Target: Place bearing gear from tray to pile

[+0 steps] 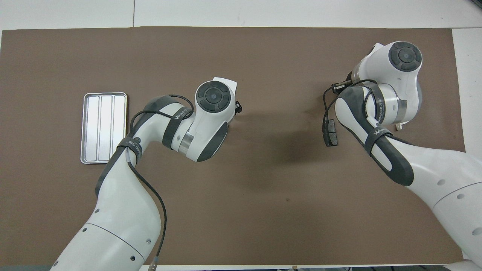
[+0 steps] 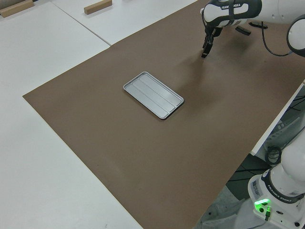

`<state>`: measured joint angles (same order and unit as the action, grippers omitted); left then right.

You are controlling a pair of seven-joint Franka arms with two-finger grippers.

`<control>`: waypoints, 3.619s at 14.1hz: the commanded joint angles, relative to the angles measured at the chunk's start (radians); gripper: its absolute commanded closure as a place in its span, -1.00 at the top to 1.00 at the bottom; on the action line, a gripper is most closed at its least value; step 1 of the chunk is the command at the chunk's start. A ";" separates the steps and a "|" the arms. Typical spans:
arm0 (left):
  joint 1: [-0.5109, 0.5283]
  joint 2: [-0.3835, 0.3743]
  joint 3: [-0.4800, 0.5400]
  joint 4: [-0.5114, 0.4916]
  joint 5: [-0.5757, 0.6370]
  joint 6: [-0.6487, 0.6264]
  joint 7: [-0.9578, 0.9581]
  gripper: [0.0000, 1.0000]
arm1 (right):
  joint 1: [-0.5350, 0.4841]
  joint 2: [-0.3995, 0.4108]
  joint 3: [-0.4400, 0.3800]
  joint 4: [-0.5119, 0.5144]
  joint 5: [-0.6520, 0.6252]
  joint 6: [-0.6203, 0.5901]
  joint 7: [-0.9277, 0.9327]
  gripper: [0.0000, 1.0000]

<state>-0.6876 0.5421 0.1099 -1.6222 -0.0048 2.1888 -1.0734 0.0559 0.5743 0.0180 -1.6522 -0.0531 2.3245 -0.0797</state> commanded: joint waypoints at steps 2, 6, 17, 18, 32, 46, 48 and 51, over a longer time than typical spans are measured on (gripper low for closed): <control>0.060 -0.212 0.068 -0.022 0.025 -0.190 0.045 1.00 | 0.010 -0.020 0.008 -0.025 0.001 -0.005 0.043 0.31; 0.270 -0.388 0.068 -0.022 0.020 -0.397 0.401 1.00 | 0.088 -0.094 0.007 0.053 -0.002 -0.228 0.170 1.00; 0.603 -0.593 -0.002 -0.025 0.014 -0.650 0.915 1.00 | 0.455 -0.128 0.033 0.209 0.075 -0.426 1.010 1.00; 0.606 -0.594 -0.004 -0.033 0.014 -0.637 0.932 1.00 | 0.473 -0.122 0.033 0.209 0.075 -0.413 1.058 1.00; 0.597 -0.591 -0.001 -0.068 0.014 -0.535 0.934 1.00 | 0.558 0.071 0.028 0.132 -0.011 -0.091 1.198 0.91; 0.596 -0.591 -0.001 -0.068 0.014 -0.537 0.934 1.00 | 0.555 0.108 0.027 0.130 -0.027 -0.042 1.204 -1.00; 0.597 -0.591 -0.001 -0.068 0.014 -0.537 0.934 1.00 | 0.549 0.108 0.027 0.130 -0.027 -0.040 1.206 -1.00; 0.596 -0.591 -0.001 -0.070 0.014 -0.537 0.934 1.00 | 0.547 0.107 0.019 0.149 -0.051 -0.072 1.195 -1.00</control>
<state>-0.0960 -0.0293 0.1136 -1.6694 0.0079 1.6416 -0.1501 0.6222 0.6572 0.0419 -1.5098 -0.0640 2.2622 1.1110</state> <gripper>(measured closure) 0.000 0.749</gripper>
